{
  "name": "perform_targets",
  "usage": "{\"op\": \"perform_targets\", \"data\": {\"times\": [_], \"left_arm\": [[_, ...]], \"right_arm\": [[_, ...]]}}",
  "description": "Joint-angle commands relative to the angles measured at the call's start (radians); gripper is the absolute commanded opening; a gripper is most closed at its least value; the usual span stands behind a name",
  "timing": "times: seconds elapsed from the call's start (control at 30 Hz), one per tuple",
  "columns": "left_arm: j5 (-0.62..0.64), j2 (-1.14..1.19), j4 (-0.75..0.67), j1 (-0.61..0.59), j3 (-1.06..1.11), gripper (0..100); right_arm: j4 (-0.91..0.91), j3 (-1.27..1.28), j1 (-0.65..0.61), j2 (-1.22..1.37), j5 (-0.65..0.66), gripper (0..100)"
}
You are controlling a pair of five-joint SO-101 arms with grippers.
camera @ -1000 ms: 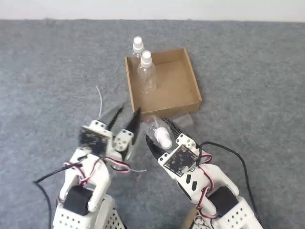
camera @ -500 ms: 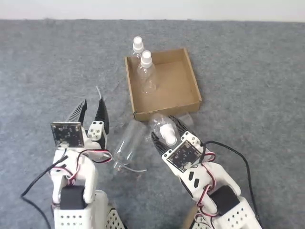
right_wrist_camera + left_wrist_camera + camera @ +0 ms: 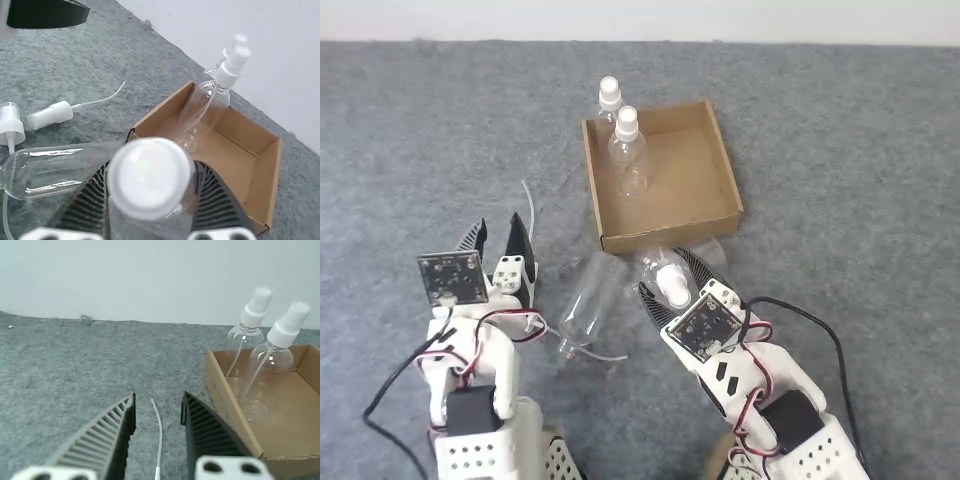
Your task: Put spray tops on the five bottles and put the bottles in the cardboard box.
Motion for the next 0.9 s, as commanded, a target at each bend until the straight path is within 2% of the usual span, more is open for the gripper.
{"op": "perform_targets", "data": {"times": [0.0, 0.2, 0.6, 0.87], "left_arm": [[0.002, -0.017, -0.006, -0.003, -0.01, 14], [0.008, -0.017, -0.005, 0.005, -0.01, 14], [0.008, -0.017, -0.005, 0.005, -0.01, 14], [0.008, -0.017, -0.005, 0.005, -0.01, 14]], "right_arm": [[0.058, -0.118, 0.045, 0.001, 0.014, 0.6], [0.148, -0.247, 0.062, 0.001, 0.014, 0.6], [0.148, -0.411, 0.062, 0.012, 0.015, 0.6], [0.145, -0.592, 0.062, 0.252, 0.015, 0.7]]}}
